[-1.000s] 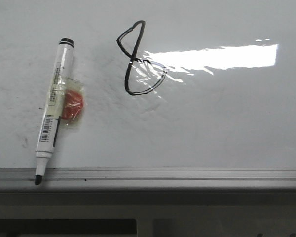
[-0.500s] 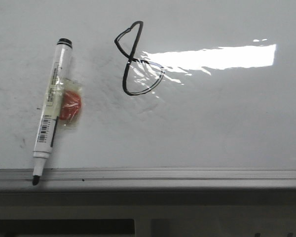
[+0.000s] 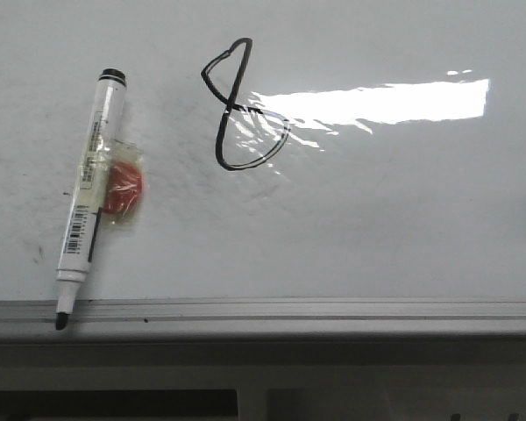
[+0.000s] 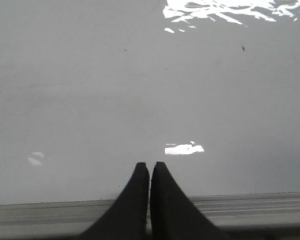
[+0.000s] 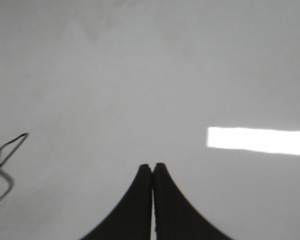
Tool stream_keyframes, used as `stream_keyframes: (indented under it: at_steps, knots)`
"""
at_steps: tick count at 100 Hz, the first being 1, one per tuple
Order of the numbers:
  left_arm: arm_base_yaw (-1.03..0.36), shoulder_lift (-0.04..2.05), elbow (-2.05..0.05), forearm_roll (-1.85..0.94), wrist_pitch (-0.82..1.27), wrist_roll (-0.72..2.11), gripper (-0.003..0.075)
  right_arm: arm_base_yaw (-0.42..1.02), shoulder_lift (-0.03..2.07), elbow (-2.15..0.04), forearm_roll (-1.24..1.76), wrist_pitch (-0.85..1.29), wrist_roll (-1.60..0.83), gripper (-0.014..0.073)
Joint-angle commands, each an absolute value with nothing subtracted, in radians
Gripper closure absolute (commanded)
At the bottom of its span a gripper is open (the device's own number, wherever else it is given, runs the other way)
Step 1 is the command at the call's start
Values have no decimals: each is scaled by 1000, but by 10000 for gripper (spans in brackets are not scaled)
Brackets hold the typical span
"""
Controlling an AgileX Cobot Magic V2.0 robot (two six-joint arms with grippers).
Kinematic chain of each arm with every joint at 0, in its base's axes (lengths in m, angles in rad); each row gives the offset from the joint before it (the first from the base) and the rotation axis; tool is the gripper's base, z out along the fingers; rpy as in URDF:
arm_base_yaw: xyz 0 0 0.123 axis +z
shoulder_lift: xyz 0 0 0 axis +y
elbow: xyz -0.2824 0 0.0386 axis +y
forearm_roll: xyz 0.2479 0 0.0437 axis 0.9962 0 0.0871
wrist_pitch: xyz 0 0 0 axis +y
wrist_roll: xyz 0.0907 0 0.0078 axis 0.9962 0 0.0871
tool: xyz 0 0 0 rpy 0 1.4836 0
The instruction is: Write number 8 on whiteboard
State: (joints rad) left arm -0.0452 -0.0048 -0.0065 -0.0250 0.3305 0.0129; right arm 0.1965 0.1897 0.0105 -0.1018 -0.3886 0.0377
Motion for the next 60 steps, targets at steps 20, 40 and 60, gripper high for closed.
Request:
stream_keyframes:
  at_steps: [20,40,60]
  knots:
    - [-51,-33,34,-25,284,0,741,-149,16,23,-85,-48,111,657]
    - [-51,-33,34,-25,284,0,741,-218,-32,23,-73,197,76,657]
    - [-51,-33,34,-25,284,0,741,-218,-32,23,-73,304,51,657]
